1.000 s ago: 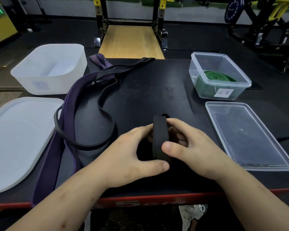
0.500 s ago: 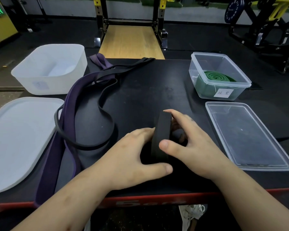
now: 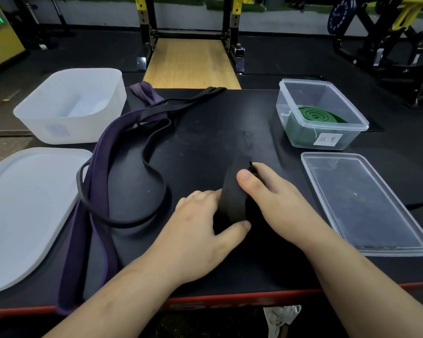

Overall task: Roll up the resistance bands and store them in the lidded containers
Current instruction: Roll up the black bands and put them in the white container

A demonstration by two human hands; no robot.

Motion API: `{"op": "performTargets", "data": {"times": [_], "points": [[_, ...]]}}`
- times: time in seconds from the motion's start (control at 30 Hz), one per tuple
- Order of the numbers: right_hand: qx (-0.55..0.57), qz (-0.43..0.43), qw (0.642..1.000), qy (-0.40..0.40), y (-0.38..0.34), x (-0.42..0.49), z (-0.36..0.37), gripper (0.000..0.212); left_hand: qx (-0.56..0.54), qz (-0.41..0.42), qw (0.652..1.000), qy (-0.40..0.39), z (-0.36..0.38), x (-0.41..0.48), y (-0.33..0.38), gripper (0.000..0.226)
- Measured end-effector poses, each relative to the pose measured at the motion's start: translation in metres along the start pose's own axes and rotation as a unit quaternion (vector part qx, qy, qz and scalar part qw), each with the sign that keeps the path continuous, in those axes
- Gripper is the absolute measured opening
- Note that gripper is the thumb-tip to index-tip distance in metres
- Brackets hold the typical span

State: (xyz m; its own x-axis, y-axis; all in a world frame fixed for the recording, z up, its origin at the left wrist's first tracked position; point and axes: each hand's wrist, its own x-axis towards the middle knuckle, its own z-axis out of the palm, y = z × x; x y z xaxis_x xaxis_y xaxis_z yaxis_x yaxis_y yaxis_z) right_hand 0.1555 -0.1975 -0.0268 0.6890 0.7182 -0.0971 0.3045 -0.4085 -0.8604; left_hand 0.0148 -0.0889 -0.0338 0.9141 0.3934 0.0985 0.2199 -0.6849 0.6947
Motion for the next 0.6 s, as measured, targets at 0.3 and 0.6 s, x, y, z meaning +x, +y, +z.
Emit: {"op": "performTargets", "data": {"times": [0.3, 0.6], "points": [[0.024, -0.031, 0.997, 0.062, -0.014, -0.006, 0.006, 0.051, -0.199, -0.047, 0.979, 0.01, 0.006, -0.009, 0.015, 0.007], [-0.106, -0.042, 0.987, 0.109, -0.002, -0.006, 0.006, 0.053, -0.467, -0.165, 0.867, -0.045, 0.003, -0.008, 0.004, 0.029]]}}
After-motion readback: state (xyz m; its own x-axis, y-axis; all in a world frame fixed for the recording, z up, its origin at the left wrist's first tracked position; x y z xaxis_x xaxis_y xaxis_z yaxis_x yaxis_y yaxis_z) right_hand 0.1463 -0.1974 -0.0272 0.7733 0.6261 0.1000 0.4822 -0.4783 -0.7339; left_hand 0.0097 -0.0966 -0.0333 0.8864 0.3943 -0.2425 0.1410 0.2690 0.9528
